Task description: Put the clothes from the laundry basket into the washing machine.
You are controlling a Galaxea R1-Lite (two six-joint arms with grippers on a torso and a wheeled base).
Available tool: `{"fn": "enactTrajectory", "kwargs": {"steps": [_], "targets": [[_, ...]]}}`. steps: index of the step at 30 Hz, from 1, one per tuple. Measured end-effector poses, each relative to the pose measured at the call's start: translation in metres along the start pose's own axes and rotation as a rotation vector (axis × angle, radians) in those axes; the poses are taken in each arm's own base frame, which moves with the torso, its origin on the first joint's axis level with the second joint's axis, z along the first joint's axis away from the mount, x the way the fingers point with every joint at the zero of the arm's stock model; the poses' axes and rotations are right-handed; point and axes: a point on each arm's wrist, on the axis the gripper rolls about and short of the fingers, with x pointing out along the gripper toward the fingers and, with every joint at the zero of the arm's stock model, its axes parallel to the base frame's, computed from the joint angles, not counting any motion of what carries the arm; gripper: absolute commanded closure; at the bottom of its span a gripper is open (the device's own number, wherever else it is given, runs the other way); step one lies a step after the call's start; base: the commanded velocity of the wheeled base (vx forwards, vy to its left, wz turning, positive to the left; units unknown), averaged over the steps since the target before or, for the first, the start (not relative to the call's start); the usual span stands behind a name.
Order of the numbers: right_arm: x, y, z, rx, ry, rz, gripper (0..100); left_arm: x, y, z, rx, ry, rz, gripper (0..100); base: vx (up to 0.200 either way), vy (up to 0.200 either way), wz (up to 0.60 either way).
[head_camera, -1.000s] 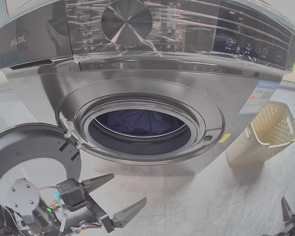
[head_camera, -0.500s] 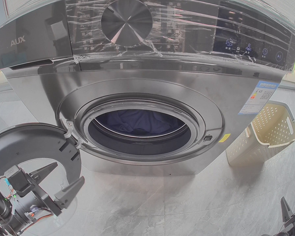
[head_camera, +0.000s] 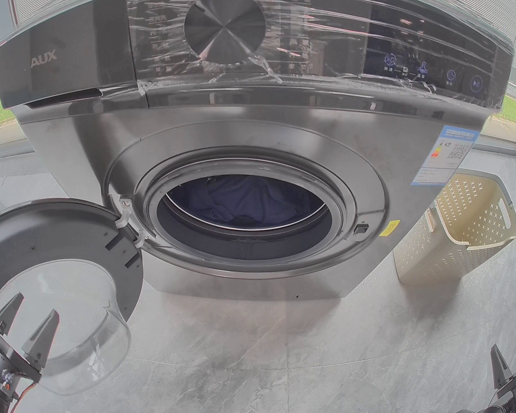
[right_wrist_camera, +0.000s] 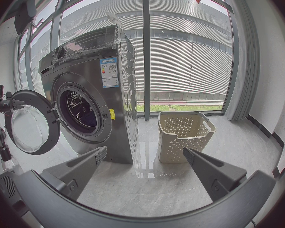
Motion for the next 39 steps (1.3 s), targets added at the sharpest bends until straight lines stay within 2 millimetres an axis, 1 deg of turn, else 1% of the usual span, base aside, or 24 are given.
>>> {"fn": "enactTrajectory", "kwargs": {"steps": [2, 7, 10, 15, 18, 21, 24, 29, 32, 36, 39], "targets": [[0.0, 0.0, 0.0, 0.0, 0.0, 0.0, 0, -0.009, 0.003, -0.007, 0.007, 0.019, 0.023, 0, -0.2, 0.0, 0.0], [0.0, 0.0, 0.0, 0.001, 0.0, 0.001, 0, -0.031, 0.004, -0.021, 0.021, 0.016, 0.017, 0, -0.2, 0.0, 0.0], [0.0, 0.0, 0.0, 0.001, 0.0, 0.001, 0, -0.041, 0.004, -0.031, 0.027, 0.024, 0.025, 0, -0.2, 0.0, 0.0], [0.0, 0.0, 0.0, 0.002, 0.0, 0.001, 0, -0.051, 0.003, -0.043, 0.044, 0.019, 0.047, 0, -0.2, 0.0, 0.0], [0.0, 0.0, 0.0, 0.002, -0.001, 0.001, 0, -0.054, 0.003, -0.046, 0.051, 0.01, 0.055, 0, -0.2, 0.0, 0.0], [0.0, 0.0, 0.0, 0.002, 0.0, 0.003, 0, -0.056, 0.003, -0.046, 0.067, -0.007, 0.059, 0, 0.0, 0.0, 0.0], [0.0, 0.0, 0.0, 0.002, 0.0, 0.002, 0, -0.057, 0.003, -0.046, 0.123, -0.017, 0.081, 0, 0.0, 0.0, 0.0], [0.0, 0.0, 0.0, 0.002, 0.0, -0.001, 0, -0.057, 0.006, -0.046, 0.191, -0.027, 0.227, 0, -0.2, 0.0, 0.0], [0.0, 0.0, 0.0, 0.002, -0.001, -0.002, 0, -0.057, 0.007, -0.047, 0.189, -0.016, 0.289, 0, -0.2, 0.0, 0.0], [0.0, 0.0, 0.0, 0.002, -0.002, -0.002, 0, -0.057, 0.007, -0.052, 0.165, 0.035, 0.271, 0, -0.2, 0.0, 0.0], [0.0, 0.0, 0.0, 0.003, -0.002, -0.003, 0, -0.057, 0.007, -0.053, 0.172, 0.046, 0.264, 0, 0.0, 0.0, 0.0]]}}
